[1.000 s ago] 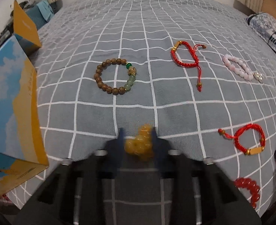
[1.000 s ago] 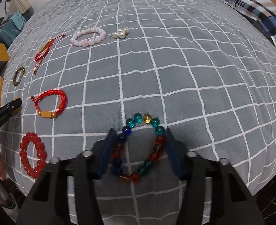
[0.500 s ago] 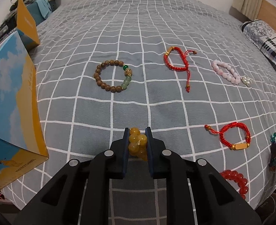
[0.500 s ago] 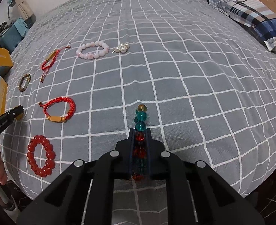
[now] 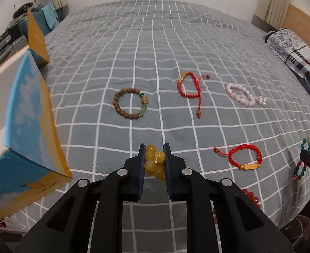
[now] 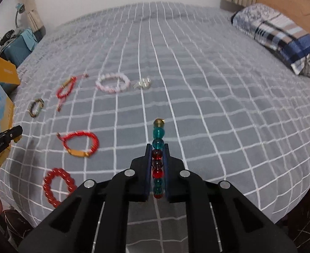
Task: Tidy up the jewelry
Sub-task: 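Carry both bracelets over the white box and lower them inside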
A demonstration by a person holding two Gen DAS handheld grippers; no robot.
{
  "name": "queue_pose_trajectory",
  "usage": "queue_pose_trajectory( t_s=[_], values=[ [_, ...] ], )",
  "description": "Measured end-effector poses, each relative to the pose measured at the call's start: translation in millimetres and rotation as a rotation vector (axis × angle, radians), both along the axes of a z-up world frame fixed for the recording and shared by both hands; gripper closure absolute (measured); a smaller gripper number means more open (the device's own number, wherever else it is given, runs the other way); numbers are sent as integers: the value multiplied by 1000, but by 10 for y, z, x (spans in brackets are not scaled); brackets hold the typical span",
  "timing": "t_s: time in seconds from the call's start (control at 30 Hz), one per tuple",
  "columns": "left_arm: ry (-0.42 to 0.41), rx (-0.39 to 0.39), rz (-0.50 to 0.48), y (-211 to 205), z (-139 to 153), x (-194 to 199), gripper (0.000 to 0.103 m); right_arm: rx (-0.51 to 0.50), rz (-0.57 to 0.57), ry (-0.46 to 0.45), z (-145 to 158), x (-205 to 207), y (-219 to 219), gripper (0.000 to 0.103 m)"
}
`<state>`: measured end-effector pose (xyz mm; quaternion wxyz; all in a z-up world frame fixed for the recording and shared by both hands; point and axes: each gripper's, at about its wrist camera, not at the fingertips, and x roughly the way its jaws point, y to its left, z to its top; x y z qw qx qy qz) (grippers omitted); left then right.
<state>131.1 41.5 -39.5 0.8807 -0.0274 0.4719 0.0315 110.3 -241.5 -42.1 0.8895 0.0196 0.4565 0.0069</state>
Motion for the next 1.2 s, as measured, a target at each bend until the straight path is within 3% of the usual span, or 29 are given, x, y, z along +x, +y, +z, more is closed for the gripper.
queue_pose_trajectory(
  t_s=[0.3,0.5,0.8,1.2],
  values=[
    [-38,-14,18,215,409,-117,87,-13,37,-73,423,64,279,94],
    [-75,-20,49,443,702,-162,87,-27,101,-123,702,230,740,94],
    [-128,-10,147,1079,1071,-357,87,-13,253,-207,1112,406,1811,94],
    [-117,9,338,2277,1068,-924,87,40,525,-256,1219,162,3392,94]
  ],
)
